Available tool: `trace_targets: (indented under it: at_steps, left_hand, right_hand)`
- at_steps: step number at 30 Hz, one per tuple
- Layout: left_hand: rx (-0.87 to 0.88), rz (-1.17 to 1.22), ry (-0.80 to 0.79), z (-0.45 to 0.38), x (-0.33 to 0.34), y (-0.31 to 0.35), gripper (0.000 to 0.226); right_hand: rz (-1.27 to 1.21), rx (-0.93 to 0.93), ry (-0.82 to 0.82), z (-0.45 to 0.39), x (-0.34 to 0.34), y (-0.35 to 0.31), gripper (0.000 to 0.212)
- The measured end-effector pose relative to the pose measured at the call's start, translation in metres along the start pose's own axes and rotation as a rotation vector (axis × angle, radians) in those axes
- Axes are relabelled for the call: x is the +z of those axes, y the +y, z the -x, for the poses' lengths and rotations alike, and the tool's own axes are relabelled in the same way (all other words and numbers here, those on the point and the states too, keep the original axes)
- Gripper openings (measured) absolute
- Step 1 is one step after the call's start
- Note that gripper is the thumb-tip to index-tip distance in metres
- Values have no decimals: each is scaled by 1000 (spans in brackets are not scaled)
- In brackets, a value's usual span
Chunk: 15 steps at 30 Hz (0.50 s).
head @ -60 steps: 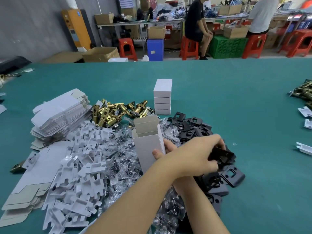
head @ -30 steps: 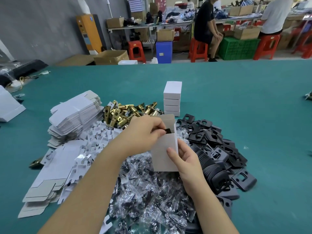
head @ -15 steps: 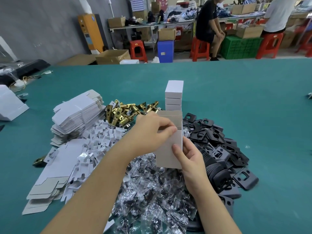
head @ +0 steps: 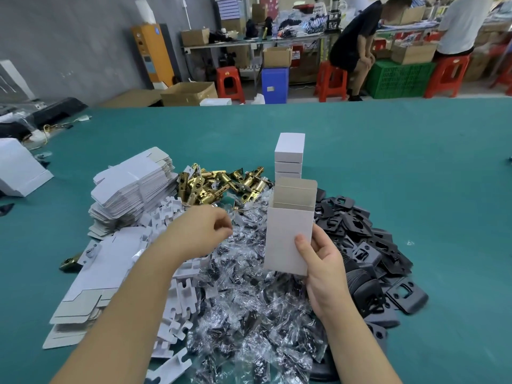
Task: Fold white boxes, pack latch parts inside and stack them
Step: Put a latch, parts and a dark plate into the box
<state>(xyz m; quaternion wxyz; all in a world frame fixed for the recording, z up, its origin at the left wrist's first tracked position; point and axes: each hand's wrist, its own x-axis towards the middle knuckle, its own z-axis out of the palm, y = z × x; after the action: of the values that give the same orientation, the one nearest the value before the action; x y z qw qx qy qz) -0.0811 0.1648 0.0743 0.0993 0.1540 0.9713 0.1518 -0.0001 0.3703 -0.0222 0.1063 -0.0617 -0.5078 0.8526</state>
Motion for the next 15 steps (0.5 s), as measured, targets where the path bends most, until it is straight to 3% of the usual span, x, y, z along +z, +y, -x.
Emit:
trace_targets:
  at_steps: [4, 7, 15]
  left_hand:
    - [-45, -237, -221, 4, 20, -2, 30]
    - [-54, -338, -246, 5, 30, -2, 38]
    - [-39, -257, -178, 6, 35, 5, 12]
  right_hand:
    - [12, 3, 2, 0, 0, 0, 44]
    - [22, 2, 0, 1, 1, 0, 39]
    - [48, 2, -20, 2, 3, -1, 30]
